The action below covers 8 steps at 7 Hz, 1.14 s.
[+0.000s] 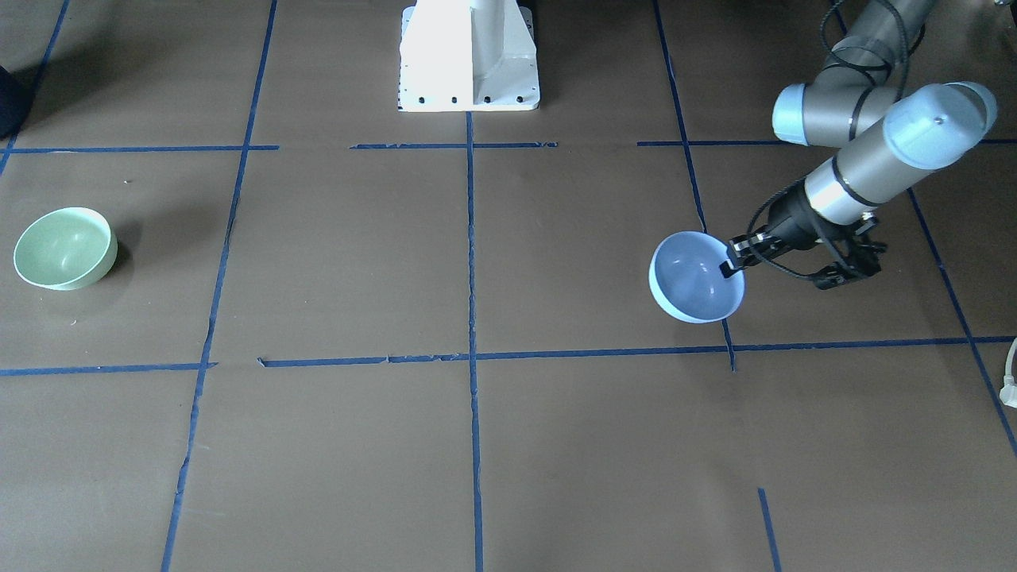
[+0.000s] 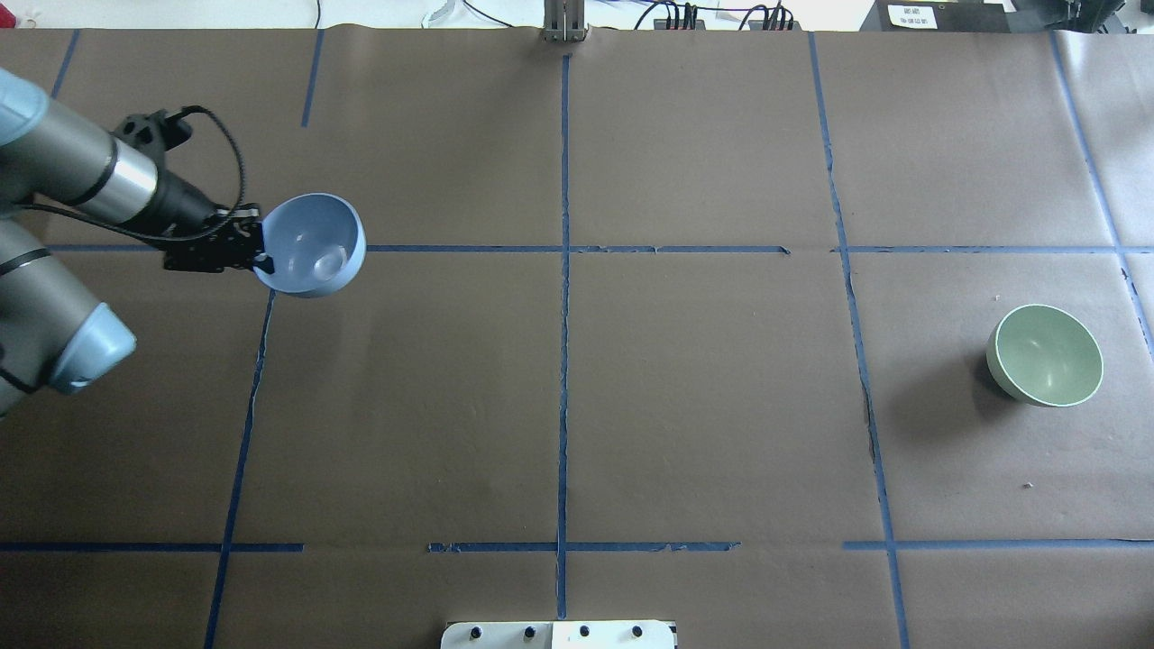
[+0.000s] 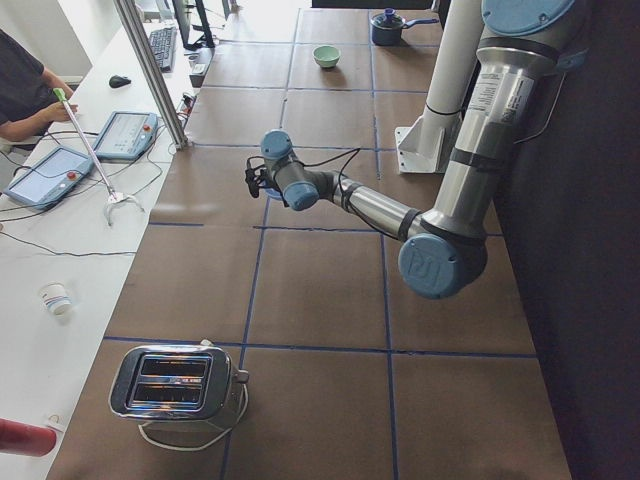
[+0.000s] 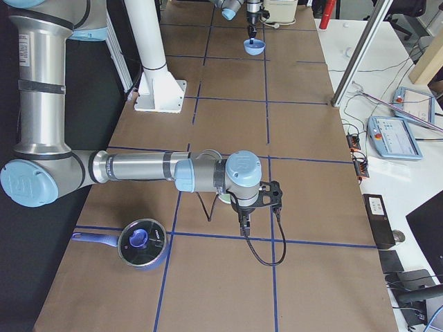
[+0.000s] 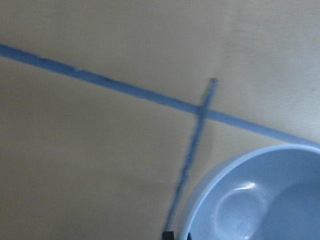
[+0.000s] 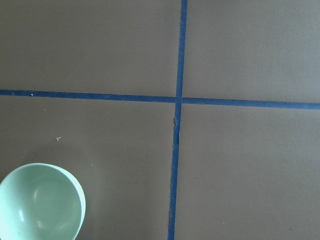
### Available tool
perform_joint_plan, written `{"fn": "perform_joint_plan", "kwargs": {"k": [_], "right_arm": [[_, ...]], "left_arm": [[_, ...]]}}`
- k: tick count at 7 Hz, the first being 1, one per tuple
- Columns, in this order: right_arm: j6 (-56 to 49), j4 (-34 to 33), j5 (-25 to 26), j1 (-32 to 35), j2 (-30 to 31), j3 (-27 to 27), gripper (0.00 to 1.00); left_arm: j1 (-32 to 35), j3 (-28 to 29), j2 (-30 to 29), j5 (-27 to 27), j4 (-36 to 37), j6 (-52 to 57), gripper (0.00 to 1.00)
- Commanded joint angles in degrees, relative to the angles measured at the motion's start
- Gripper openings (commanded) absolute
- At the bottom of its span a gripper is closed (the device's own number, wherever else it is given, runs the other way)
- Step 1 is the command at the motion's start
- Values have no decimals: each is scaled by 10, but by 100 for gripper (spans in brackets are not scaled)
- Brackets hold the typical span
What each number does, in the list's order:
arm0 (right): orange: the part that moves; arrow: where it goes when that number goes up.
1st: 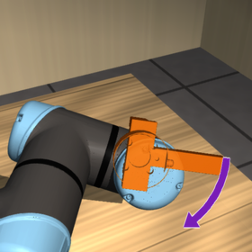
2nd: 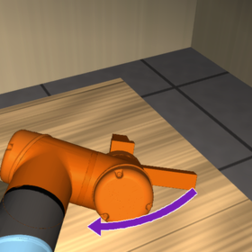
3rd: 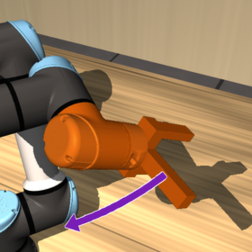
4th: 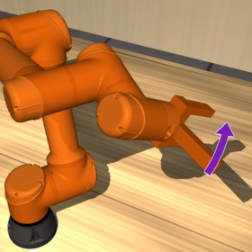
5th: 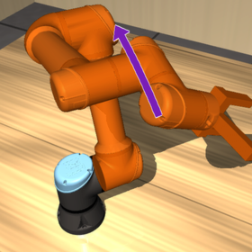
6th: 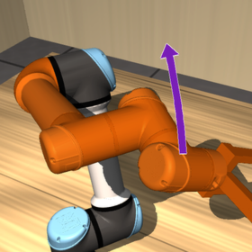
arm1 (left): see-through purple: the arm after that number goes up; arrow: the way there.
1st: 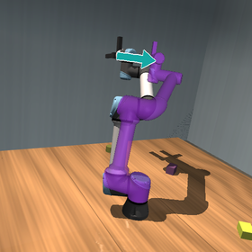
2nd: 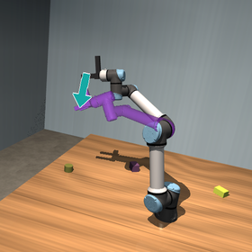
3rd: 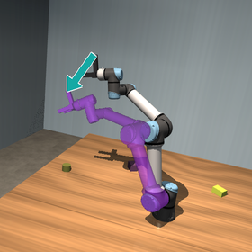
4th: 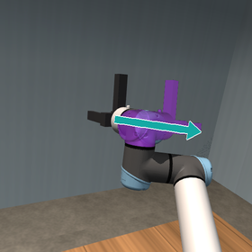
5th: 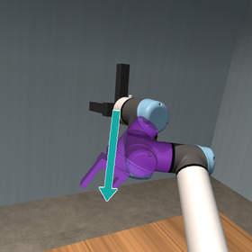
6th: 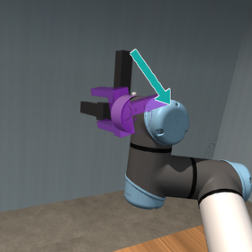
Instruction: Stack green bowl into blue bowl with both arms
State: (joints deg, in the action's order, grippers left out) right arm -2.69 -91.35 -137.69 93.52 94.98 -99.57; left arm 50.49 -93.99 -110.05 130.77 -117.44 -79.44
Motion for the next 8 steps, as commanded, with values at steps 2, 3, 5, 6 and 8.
{"fn": "perform_joint_plan", "kwargs": {"k": [2, 3, 5, 6, 8], "right_arm": [[1, -1, -1, 0, 3, 2, 100], [1, -1, -3, 0, 3, 1, 100], [2, -1, -4, 0, 3, -2, 100], [2, -1, -9, 0, 2, -1, 100], [2, -1, -22, 0, 1, -1, 100]], "left_arm": [[-154, -1, -134, -138, 87, -145, 0], [-189, 3, -149, -172, 87, -154, 0], [-222, 10, -162, -196, 86, -160, 0], [-233, 11, -162, -196, 86, -160, 8], [-230, 6, -152, -198, 88, -154, 100]]}}
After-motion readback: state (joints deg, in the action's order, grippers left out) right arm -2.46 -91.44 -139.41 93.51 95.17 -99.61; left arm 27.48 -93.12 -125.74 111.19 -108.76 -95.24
